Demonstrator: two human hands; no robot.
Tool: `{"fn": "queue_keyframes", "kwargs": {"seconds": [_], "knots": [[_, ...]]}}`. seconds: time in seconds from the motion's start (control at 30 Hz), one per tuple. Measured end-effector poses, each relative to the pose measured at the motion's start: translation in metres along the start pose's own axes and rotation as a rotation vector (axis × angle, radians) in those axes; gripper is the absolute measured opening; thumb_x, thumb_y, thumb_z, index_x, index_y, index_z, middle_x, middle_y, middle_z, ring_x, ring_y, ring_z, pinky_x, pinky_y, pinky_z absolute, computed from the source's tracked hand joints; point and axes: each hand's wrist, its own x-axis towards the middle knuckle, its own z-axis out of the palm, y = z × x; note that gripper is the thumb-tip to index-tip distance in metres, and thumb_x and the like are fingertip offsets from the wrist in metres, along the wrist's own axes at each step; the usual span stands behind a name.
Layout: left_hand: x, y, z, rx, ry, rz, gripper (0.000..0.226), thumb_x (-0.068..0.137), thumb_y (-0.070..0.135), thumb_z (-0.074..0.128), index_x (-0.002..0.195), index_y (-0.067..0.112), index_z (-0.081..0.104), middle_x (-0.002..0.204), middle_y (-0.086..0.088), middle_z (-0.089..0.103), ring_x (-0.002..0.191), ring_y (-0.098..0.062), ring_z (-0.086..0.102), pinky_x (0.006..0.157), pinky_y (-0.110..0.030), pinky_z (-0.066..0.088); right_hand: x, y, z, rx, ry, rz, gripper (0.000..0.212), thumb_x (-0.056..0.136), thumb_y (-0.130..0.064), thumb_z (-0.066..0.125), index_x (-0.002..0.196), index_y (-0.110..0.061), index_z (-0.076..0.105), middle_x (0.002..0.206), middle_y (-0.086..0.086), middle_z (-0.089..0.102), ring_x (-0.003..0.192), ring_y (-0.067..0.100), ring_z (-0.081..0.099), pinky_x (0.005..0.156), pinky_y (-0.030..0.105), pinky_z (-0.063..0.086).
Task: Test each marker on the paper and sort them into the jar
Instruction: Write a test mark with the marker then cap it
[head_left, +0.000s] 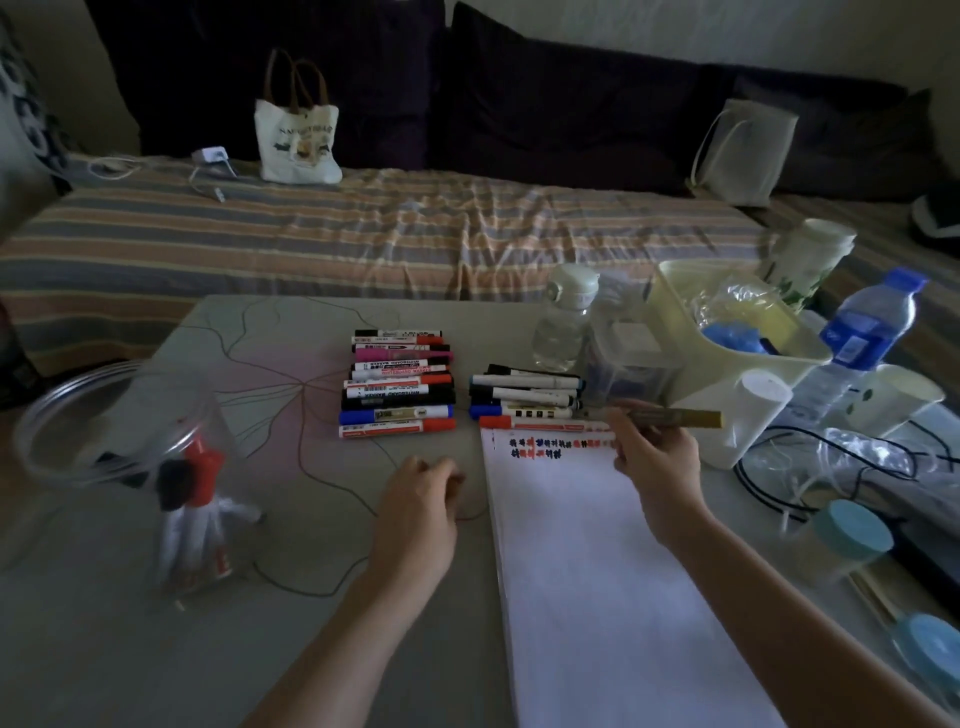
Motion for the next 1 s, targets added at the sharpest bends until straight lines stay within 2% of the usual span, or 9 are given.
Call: {"fn": "queue_keyframes", "kwargs": {"seconds": [0.1, 0.17, 0.23, 0.3, 0.37, 0.43, 0.57, 0.77, 1.0], "knots": [[-0.005, 0.012, -0.020, -0.394, 0.039, -0.169, 0.018, 0.088, 0.009, 0.067, 0.096, 0.025, 0.064, 0.095, 0.006, 0.065, 0.088, -0.013, 0.064, 0.076, -0.026, 0.054, -0.034, -0.017, -0.008, 0.075, -0.108, 0.076, 0.024, 0.092, -0.030, 0.062, 0.089, -0.007, 0.067, 0.067, 0.003, 0.058, 0.060, 0.011, 0.051, 0.058, 0.026, 0.044], [-0.008, 0.021, -0.031, -0.694, 0.033, -0.362, 0.016, 0.086, 0.011, 0.070, 0.090, 0.025, 0.063, 0.092, 0.005, 0.067, 0.089, -0.014, 0.066, 0.079, -0.029, 0.056, -0.058, -0.018, -0.012, 0.117, -0.126, 0.127, 0.026, 0.095, -0.030, 0.058, 0.096, -0.005, 0.067, 0.069, 0.005, 0.059, 0.060, 0.011, 0.052, 0.058, 0.025, 0.044], [-0.014, 0.028, -0.039, -0.972, 0.012, -0.546, 0.017, 0.084, 0.010, 0.072, 0.096, 0.019, 0.063, 0.097, -0.003, 0.068, 0.089, -0.017, 0.067, 0.081, -0.032, 0.058, -0.077, -0.018, -0.015, 0.166, -0.132, 0.152, 0.024, 0.094, -0.025, 0.059, 0.101, -0.003, 0.065, 0.070, 0.006, 0.061, 0.061, 0.012, 0.054, 0.057, 0.025, 0.046], [-0.020, 0.033, -0.046, -1.246, -0.045, -0.664, 0.022, 0.084, 0.004, 0.070, 0.104, 0.011, 0.063, 0.099, -0.010, 0.069, 0.083, -0.019, 0.070, 0.070, -0.026, 0.059, -0.091, -0.021, -0.014, 0.196, -0.150, 0.163, 0.020, 0.092, -0.022, 0.063, 0.100, -0.003, 0.064, 0.071, 0.007, 0.063, 0.062, 0.013, 0.057, 0.058, 0.026, 0.048], [-0.025, 0.035, -0.054, -1.408, -0.098, -0.711, 0.023, 0.085, 0.002, 0.067, 0.107, 0.006, 0.064, 0.091, -0.012, 0.073, 0.075, -0.017, 0.072, 0.062, -0.021, 0.058, -0.101, -0.026, -0.012, 0.200, -0.176, 0.144, 0.020, 0.088, -0.023, 0.067, 0.097, -0.005, 0.064, 0.070, 0.007, 0.061, 0.061, 0.013, 0.055, 0.058, 0.026, 0.047], [-0.029, 0.035, -0.060, -1.461, -0.144, -0.717, 0.020, 0.086, 0.005, 0.067, 0.105, 0.001, 0.065, 0.088, -0.013, 0.075, 0.073, -0.017, 0.073, 0.060, -0.020, 0.057, -0.107, -0.031, -0.008, 0.212, -0.200, 0.119, 0.021, 0.086, -0.023, 0.068, 0.096, -0.004, 0.064, 0.070, 0.006, 0.059, 0.062, 0.014, 0.052, 0.059, 0.026, 0.046], [-0.031, 0.030, -0.062, -1.439, -0.174, -0.715, 0.020, 0.082, 0.008, 0.070, 0.101, 0.002, 0.066, 0.095, -0.015, 0.075, 0.078, -0.019, 0.074, 0.064, -0.023, 0.059, -0.111, -0.037, 0.004, 0.216, -0.229, 0.108, 0.017, 0.088, -0.020, 0.066, 0.097, -0.005, 0.066, 0.071, 0.006, 0.062, 0.066, 0.017, 0.055, 0.065, 0.030, 0.049], [-0.032, 0.033, -0.057, -1.373, -0.203, -0.659, 0.021, 0.082, 0.010, 0.070, 0.102, 0.002, 0.068, 0.097, -0.015, 0.074, 0.091, -0.024, 0.072, 0.082, -0.031, 0.057, -0.113, -0.039, 0.019, 0.221, -0.262, 0.105, 0.021, 0.081, -0.026, 0.069, 0.091, -0.008, 0.069, 0.070, 0.007, 0.063, 0.066, 0.018, 0.056, 0.066, 0.033, 0.047], [-0.026, 0.036, -0.056, -1.394, -0.168, -0.692, 0.023, 0.083, 0.013, 0.071, 0.103, 0.003, 0.068, 0.092, -0.012, 0.076, 0.085, -0.021, 0.073, 0.074, -0.027, 0.058, -0.108, -0.037, 0.017, 0.220, -0.223, 0.099, 0.014, 0.084, -0.023, 0.068, 0.091, -0.010, 0.070, 0.073, 0.008, 0.066, 0.067, 0.019, 0.058, 0.068, 0.034, 0.049]]}}
